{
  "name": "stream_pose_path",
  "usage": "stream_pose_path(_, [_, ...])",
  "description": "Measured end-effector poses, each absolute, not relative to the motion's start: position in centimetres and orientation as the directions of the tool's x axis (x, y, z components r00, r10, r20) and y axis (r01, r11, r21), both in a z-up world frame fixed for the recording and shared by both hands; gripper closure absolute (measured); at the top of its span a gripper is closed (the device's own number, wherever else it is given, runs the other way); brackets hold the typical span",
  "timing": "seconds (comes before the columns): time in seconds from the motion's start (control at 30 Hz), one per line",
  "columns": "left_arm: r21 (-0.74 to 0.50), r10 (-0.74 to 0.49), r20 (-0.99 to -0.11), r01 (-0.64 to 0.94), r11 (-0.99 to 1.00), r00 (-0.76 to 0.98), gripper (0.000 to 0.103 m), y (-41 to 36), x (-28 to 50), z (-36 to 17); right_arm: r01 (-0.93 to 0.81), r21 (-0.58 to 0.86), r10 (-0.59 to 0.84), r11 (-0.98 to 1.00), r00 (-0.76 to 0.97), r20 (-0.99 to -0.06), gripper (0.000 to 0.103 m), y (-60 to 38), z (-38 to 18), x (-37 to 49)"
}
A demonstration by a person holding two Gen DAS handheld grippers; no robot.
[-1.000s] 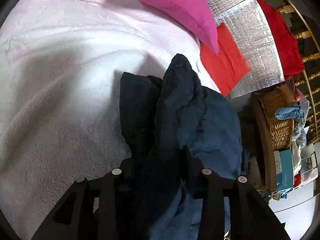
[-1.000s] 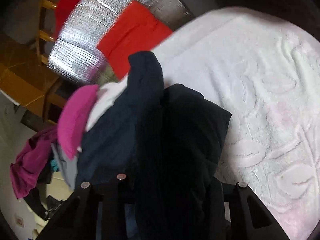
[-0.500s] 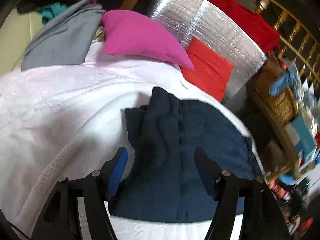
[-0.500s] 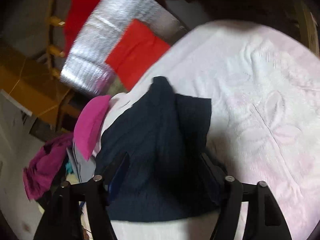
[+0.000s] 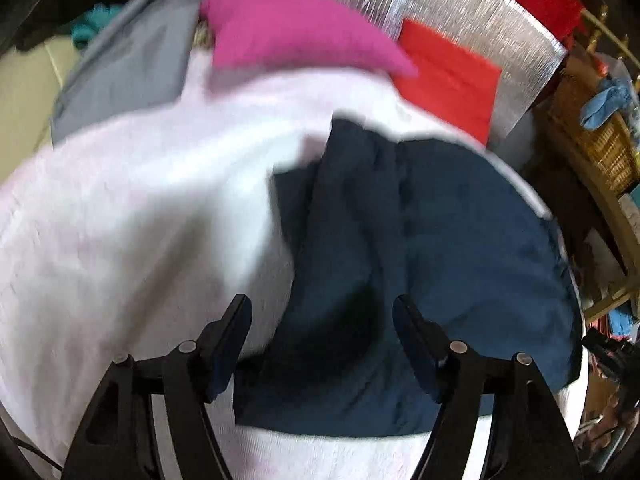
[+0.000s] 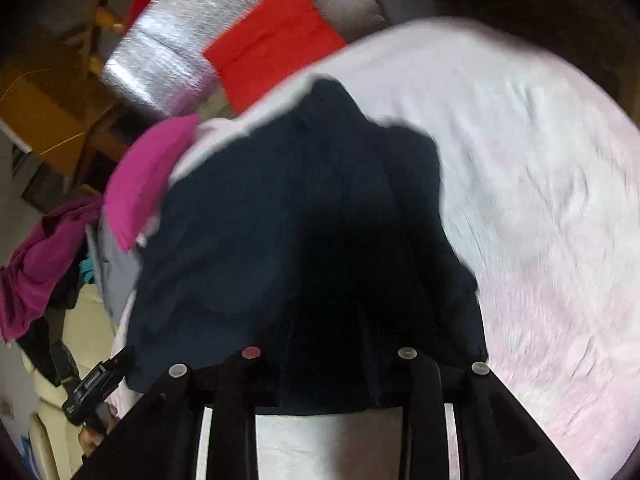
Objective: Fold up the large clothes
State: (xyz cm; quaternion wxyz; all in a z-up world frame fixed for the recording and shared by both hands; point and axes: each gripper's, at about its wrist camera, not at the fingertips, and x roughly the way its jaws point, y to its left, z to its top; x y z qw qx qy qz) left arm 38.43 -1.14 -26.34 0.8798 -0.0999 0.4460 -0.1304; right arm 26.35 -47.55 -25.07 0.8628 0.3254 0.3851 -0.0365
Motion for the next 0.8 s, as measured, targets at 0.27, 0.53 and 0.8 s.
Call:
stream_pose_path(0.27, [-0.314, -0.349, -0.749, 0.162, 0.936, 0.564, 0.028, -5.5, 43.6, -26.3, 0.322, 0.545, 0.164, 0.774, 0.73, -0.664, 0.041, -49.2, -22.4, 36.8])
stream_pose_path(0.53, [-0.155, -0.218, -0.821, 0.162, 0.975, 0.528, 0.027, -9.0, 46.0, -28.6, 0.46, 0.461, 0.112, 0.759, 0.605, -0.789, 0.058, -51.5, -28.9, 45.9])
stream_pose_path(0.8, [-0.174, -0.212, -0.786, 0.122, 0.977, 0.58, 0.027, -7.2, 45.5, -25.9, 0.254, 0.488, 0.189, 0.835, 0.701, -0.688, 0.057, -45.9, -23.5, 45.5])
